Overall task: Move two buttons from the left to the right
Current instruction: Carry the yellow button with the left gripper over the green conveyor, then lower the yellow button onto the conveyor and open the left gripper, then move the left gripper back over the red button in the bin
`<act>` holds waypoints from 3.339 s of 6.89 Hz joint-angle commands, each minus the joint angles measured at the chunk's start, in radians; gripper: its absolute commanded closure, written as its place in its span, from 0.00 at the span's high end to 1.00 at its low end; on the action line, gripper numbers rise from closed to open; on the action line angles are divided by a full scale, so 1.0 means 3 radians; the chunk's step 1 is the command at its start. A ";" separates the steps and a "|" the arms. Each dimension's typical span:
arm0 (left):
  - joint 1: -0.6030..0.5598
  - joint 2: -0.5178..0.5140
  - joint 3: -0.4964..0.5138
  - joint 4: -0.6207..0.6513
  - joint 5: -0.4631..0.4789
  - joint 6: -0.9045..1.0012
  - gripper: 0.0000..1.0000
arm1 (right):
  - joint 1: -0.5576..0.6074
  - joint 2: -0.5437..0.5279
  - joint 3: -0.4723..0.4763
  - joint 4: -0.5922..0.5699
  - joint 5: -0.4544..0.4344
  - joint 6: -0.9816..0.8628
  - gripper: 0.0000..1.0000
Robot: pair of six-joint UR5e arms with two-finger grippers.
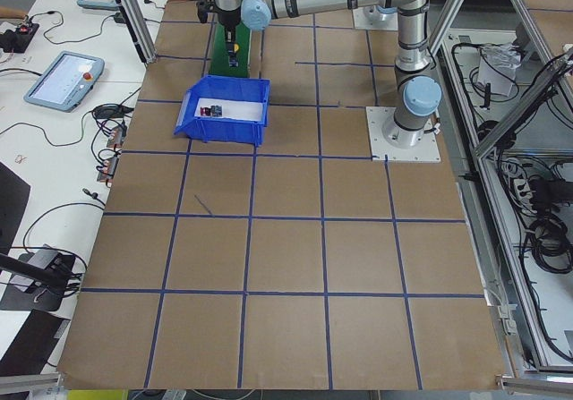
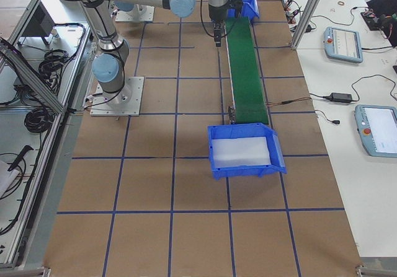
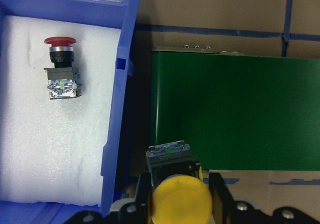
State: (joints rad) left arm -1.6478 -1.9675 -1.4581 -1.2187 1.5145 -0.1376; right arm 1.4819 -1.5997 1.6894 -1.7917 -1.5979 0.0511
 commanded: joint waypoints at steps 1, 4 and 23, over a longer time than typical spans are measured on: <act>-0.0050 -0.0104 -0.0008 0.0059 -0.0002 -0.0042 0.27 | 0.0010 -0.0006 0.0003 0.0005 -0.0002 -0.0002 1.00; -0.0070 -0.0344 -0.0002 0.0283 -0.0032 -0.0093 0.27 | 0.0061 -0.0031 0.0019 0.0077 0.0049 0.0060 1.00; 0.0768 -0.0773 0.0596 -0.0076 0.0055 0.0868 1.00 | 0.0040 -0.0031 0.0044 0.0046 0.0233 0.0126 1.00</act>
State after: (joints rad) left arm -1.4275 -2.1653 -1.2811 -1.2925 1.5335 0.1072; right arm 1.4905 -1.6041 1.7035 -1.7769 -1.5290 0.0842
